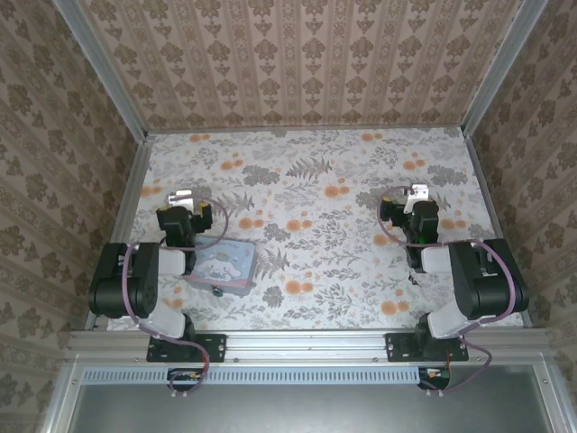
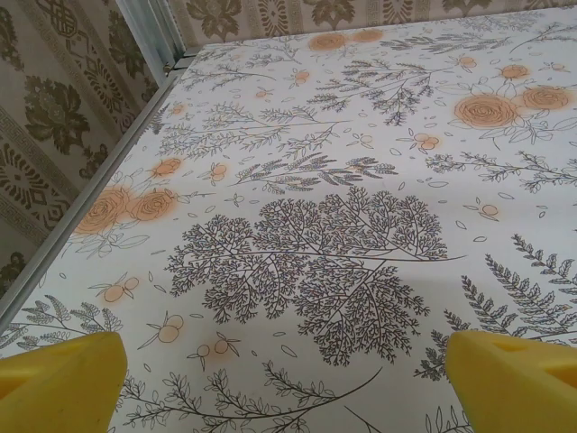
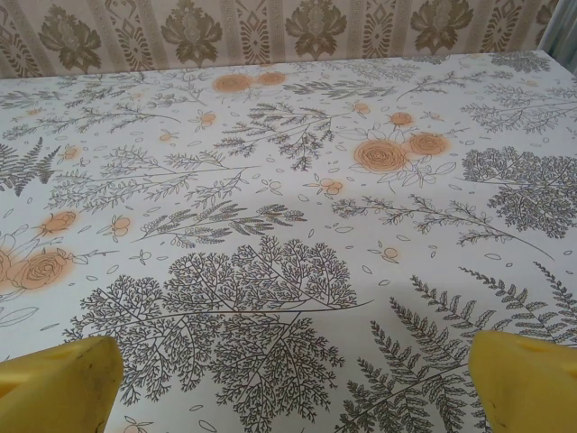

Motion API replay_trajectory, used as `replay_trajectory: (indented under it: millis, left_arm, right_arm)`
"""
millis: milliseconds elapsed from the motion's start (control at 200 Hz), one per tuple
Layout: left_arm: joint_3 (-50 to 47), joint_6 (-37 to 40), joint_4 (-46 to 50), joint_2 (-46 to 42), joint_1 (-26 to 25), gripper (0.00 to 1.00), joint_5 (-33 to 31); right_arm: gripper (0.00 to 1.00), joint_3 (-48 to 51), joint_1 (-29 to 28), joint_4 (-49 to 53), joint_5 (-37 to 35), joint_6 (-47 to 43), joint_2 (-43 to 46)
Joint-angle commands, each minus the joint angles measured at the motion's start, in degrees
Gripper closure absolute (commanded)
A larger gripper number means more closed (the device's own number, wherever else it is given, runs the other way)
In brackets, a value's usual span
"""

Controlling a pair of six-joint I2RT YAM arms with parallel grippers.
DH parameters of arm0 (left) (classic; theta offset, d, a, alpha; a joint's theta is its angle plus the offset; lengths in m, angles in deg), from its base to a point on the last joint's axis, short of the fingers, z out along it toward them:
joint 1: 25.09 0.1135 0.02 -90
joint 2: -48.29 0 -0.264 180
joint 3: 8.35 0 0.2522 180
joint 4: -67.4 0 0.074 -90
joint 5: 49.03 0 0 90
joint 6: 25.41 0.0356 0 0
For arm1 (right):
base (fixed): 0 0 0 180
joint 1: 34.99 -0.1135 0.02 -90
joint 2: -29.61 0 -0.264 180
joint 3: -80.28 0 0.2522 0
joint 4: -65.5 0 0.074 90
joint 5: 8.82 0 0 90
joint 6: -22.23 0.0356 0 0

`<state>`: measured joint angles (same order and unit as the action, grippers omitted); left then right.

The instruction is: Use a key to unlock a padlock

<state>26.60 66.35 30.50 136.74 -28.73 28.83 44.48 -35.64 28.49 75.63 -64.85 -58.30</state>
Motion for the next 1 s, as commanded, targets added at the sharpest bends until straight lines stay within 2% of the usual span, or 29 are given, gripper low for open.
replay_trajectory:
  millis: [0,760,910,995]
  left_arm:
    - [0.96,-0.18,-0.72,-0.29,0.47,0.0,0.55]
    - [0.96,-0.3,-0.67,-0.28,0.48,0.0,0.73]
    - [1.38,-0.65,0.34,-0.38,1.58,0.0,3.1]
    - [1.4,-0.8,0.38,-0.88,1.27,0.0,1.52]
  right_arm:
    - [0.01,-0.74,-0.28,0.31,1.04,-0.7,0.07]
    - [0.01,-0.9,-0.15,0.49,1.08,-0.76,0.02]
    - [0.0,-0.77,-0.08,0.21,1.52,-0.53,0.3]
    - [0.0,-1.88,-0.07,4.44,0.58,-0.24,2.89]
